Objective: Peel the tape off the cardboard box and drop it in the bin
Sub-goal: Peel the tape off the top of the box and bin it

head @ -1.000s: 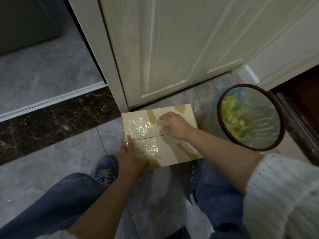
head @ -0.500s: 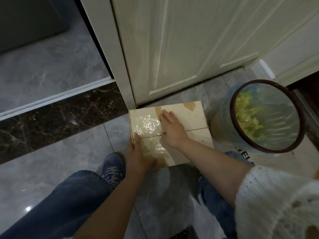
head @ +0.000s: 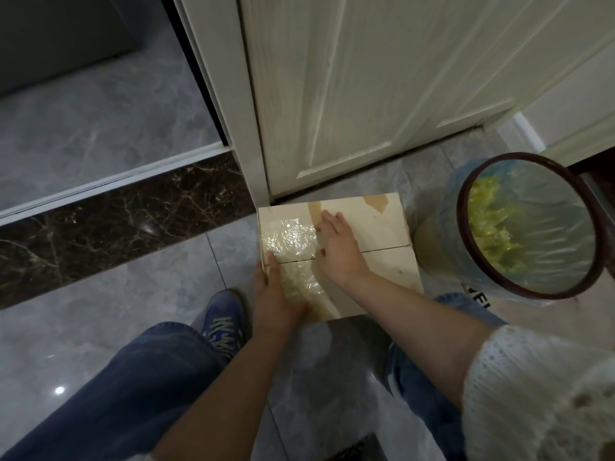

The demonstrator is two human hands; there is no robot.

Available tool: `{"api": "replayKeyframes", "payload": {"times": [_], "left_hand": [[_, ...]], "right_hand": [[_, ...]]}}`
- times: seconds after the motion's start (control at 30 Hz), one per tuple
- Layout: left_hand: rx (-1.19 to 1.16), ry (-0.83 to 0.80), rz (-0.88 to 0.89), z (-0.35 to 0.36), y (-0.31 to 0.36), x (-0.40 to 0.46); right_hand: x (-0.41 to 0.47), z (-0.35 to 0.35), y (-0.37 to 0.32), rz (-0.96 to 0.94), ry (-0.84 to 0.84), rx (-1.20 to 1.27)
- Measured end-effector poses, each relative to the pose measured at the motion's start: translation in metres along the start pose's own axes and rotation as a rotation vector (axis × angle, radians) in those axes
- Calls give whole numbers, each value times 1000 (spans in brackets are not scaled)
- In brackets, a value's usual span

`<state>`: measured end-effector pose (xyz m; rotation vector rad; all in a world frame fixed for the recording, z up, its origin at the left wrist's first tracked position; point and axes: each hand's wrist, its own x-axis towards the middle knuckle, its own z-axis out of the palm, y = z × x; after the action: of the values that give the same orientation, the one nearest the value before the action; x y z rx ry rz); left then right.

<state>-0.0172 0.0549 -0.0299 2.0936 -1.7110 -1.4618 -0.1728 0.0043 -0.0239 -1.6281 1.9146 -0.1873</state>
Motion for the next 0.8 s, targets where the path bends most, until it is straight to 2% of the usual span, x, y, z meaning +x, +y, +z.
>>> {"api": "replayKeyframes", "payload": {"times": [0.13,0.23,0.43,0.8], "left_hand": [[4,1,-4,0,0,-1],[9,10,-2,-1,1,-2],[-4,-11,-8,-4,5,-4],[-17,-20,-17,-4,5,-3]], "right_hand": [[-4,3,-4,-18,60,-54],[-4,5,-6,10,79,-1],[2,7,-4,52,57,84],[10,4,-4,77,52,77]]}}
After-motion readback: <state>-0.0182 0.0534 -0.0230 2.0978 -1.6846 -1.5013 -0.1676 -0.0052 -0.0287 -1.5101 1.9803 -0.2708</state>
